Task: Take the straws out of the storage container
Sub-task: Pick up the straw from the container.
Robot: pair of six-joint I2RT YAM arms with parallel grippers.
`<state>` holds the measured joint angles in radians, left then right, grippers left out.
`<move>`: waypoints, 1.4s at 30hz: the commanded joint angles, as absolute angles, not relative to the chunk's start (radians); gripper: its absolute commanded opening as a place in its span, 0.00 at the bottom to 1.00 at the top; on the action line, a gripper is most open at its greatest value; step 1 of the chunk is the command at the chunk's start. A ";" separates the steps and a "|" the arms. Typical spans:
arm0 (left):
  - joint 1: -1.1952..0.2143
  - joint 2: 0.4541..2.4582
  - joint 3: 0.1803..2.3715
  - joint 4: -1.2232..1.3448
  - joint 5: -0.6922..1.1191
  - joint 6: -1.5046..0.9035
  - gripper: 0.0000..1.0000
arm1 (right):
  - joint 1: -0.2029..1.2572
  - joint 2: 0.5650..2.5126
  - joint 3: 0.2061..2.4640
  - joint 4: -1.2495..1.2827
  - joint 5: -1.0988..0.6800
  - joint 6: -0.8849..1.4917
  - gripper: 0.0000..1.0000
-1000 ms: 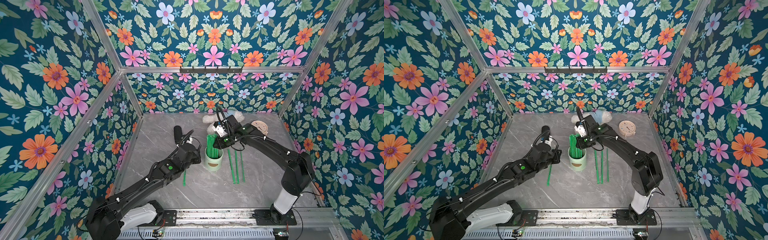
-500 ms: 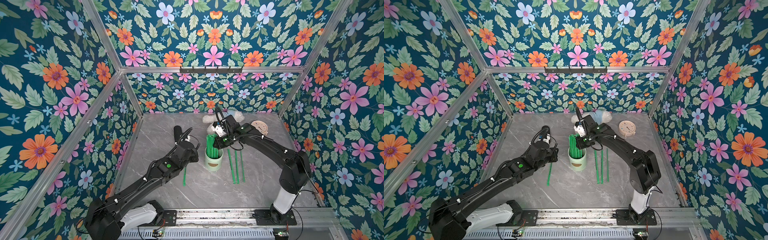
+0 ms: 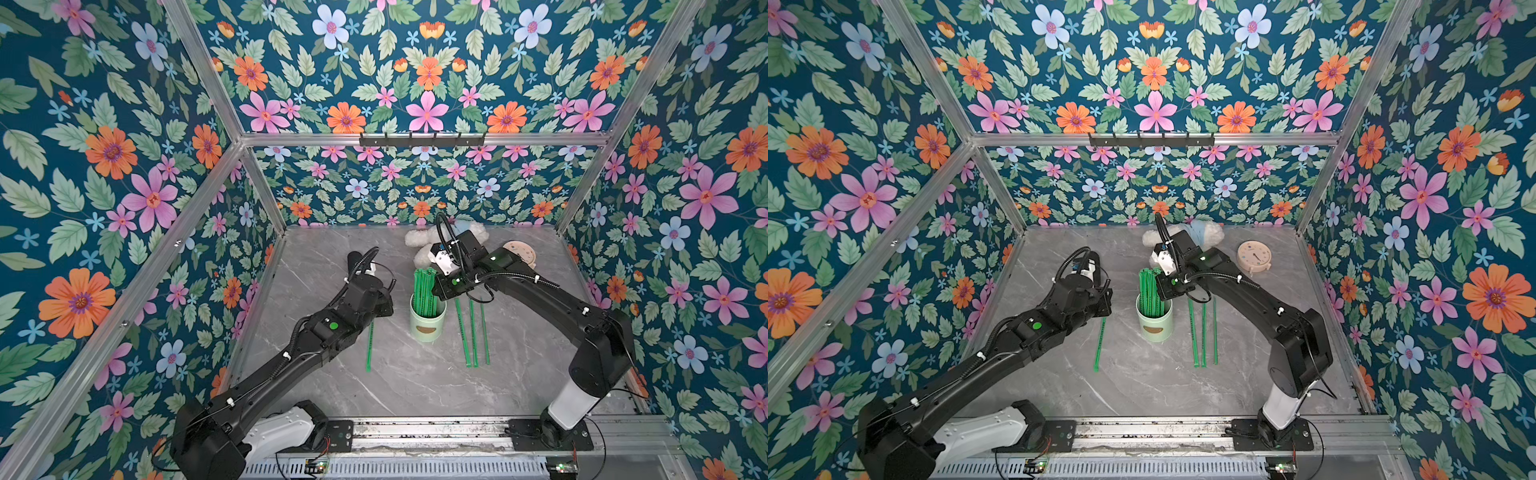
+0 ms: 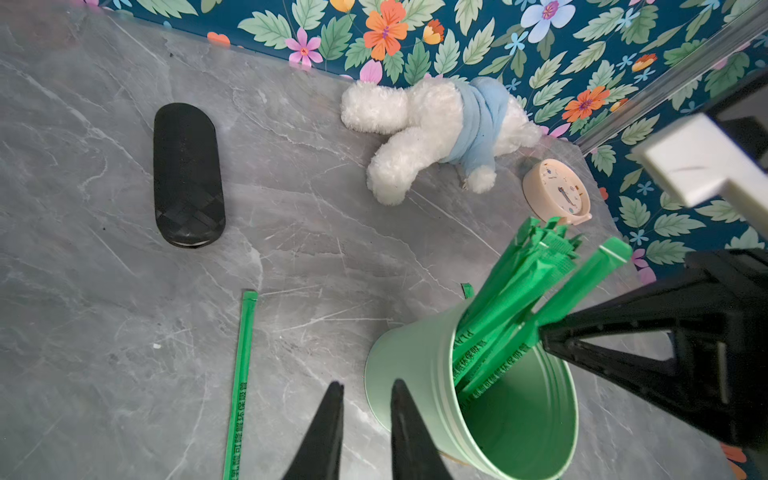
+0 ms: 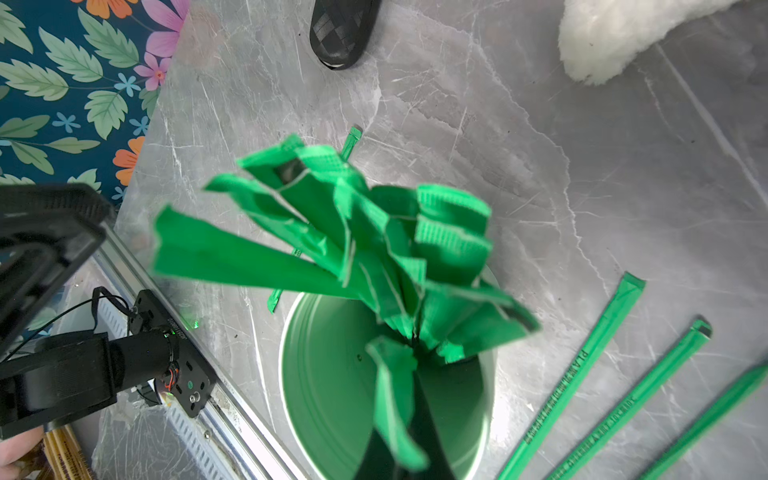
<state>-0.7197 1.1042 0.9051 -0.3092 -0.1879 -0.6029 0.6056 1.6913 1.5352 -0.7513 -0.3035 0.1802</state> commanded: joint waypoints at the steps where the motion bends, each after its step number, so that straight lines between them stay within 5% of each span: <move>1: -0.711 1.108 0.917 -0.316 -0.187 -0.584 0.24 | 0.607 1.670 1.537 -0.777 -0.281 0.164 0.04; 26: -0.370 1.312 1.295 -0.390 0.014 -0.411 0.23 | 0.607 1.578 1.652 -0.876 -0.253 0.107 0.00; 42: -0.273 1.433 1.307 -0.345 0.043 -0.366 0.21 | 0.606 1.505 1.819 -0.981 -0.169 0.074 0.00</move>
<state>-0.2806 1.4300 1.3102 -0.3725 0.0486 -0.3912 0.6048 1.5177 1.7958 -0.9337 -0.2043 0.1017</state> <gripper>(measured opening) 0.205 0.050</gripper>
